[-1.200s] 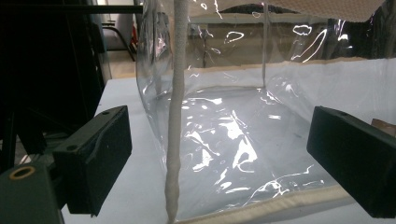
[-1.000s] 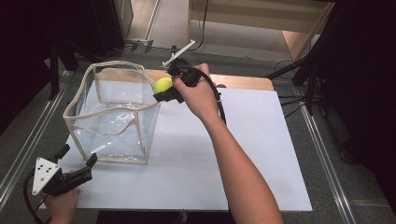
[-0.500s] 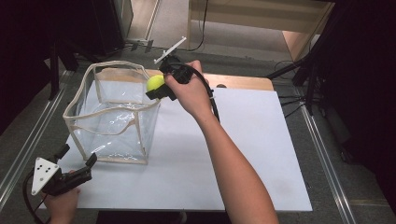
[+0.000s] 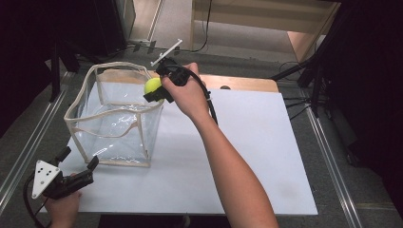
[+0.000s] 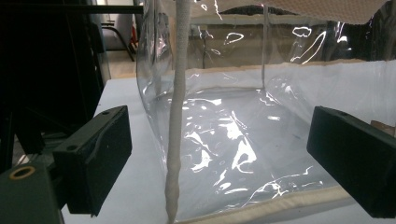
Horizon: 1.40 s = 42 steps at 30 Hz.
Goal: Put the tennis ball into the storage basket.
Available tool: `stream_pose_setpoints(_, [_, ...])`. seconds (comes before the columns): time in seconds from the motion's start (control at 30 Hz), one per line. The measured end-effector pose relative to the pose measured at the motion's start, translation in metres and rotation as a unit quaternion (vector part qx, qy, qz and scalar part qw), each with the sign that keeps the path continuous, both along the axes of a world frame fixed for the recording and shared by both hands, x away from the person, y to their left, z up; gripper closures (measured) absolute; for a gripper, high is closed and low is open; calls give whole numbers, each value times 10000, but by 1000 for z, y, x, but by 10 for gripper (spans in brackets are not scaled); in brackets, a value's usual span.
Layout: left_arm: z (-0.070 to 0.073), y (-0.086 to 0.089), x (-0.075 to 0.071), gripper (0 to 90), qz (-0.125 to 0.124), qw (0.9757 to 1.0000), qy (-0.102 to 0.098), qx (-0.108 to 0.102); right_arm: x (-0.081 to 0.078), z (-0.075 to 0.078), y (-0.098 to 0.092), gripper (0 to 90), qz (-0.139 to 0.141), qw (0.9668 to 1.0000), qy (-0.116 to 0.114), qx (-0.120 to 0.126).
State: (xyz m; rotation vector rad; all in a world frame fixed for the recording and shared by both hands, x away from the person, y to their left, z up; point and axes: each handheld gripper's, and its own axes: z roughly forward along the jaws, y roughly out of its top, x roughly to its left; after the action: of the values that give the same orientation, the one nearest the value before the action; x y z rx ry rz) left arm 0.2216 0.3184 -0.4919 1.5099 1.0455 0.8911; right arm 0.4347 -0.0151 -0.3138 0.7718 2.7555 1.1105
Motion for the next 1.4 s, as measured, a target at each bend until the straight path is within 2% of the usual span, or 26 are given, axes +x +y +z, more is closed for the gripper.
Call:
stream_pose_setpoints(0.17, [0, 0, 0, 69, 2, 10000, -2, -4, 3, -6, 7, 237, 24, 9999, 35, -129])
stream_pose_setpoints(0.33, [0, 0, 0, 69, -1, 10000, 6, -1, 4, -11, 13, 236, 36, 9998, 135, -123])
stream_pose_setpoints(0.53, [0, 0, 0, 69, -4, 10000, 7, -6, 4, -14, 17, 221, -3, 9997, 139, -189])
stream_pose_setpoints(0.6, [0, 0, 0, 69, -1, 10000, 7, -13, 4, -14, 17, 164, 104, 9998, 161, -89])
stream_pose_setpoints(0.67, [0, 1, 0, 69, -6, 10000, 3, -12, 2, -13, 16, 154, 91, 9998, 189, 9])
stream_pose_setpoints(0.73, [0, 0, 0, 69, -5, 10000, 7, -17, 0, -10, 14, 94, 56, 9999, 126, 32])
stream_pose_setpoints(0.83, [0, 0, 0, 69, 1, 10000, 2, -19, -4, -5, 9, 82, 0, 9999, 61, 106])
stream_pose_setpoints(0.9, [0, 0, 0, 69, -5, 10000, 1, -21, -6, -2, 6, 0, -17, 9999, 36, 100])
stream_pose_setpoints(1.1, [0, 0, 0, 69, 4, 10000, 4, -16, -14, 0, -8, 0, -131, 9998, -49, 140])
stream_pose_setpoints(1.4, [0, 0, 0, 69, 5, 10000, 12, 0, -23, -12, -28, 0, -314, 9993, -100, 198])
